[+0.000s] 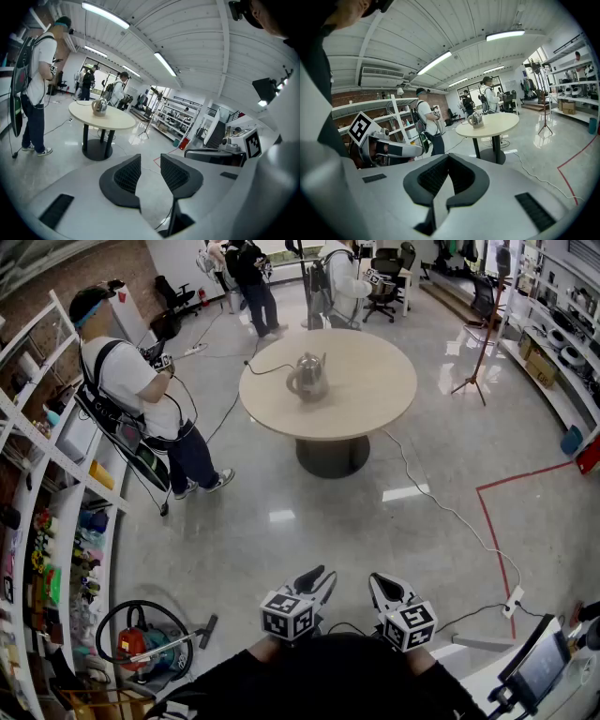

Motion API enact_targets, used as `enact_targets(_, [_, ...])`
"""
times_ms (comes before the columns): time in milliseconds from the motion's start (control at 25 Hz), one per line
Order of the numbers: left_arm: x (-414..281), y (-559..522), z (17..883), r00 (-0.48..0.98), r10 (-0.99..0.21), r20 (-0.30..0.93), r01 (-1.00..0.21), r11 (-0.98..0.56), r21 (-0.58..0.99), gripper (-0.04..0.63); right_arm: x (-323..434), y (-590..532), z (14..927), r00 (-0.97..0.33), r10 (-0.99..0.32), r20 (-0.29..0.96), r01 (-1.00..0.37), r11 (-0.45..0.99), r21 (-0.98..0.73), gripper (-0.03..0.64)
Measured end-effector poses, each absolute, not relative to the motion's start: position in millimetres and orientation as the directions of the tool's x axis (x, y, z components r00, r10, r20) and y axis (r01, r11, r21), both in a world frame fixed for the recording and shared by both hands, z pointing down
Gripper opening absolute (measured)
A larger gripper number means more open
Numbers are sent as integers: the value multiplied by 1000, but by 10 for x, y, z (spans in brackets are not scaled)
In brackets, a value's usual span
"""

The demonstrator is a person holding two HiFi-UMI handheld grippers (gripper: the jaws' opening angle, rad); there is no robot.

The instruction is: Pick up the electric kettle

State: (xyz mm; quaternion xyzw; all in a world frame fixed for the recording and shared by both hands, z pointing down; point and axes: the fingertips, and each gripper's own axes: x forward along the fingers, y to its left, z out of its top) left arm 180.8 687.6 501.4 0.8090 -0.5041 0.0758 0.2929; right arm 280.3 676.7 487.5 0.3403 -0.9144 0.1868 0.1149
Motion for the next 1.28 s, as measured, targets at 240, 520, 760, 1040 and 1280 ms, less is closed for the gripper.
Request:
enact_targets(240, [2011,6908,4977,498,-760,417,-854,-344,391,143,2999,6810,4816,-732,-597,329,-678,690,-255,6])
enact_targets(520, [2135,6920,5010,508,-750,423,-848,-350,398,144,3133,6819,4841,-726,-603,331,-685,678,-266,6])
enact_targets(760, [2015,6987,5059,498,-756,425,-850,-328,412,144,3065,6819,4873,-727,-605,324,-686,662,-303,6])
enact_targets(1040, [1622,7065,5070,464,-783,414,-859,-284,426,143,2714,6823,4905,-734,-584,347,-676,675,-295,6])
enact_targets(1280, [1014,7171,5101,436,-802,409,-864,-247,438,144,2151,6874,4973,-732,-562,385,-674,679,-290,6])
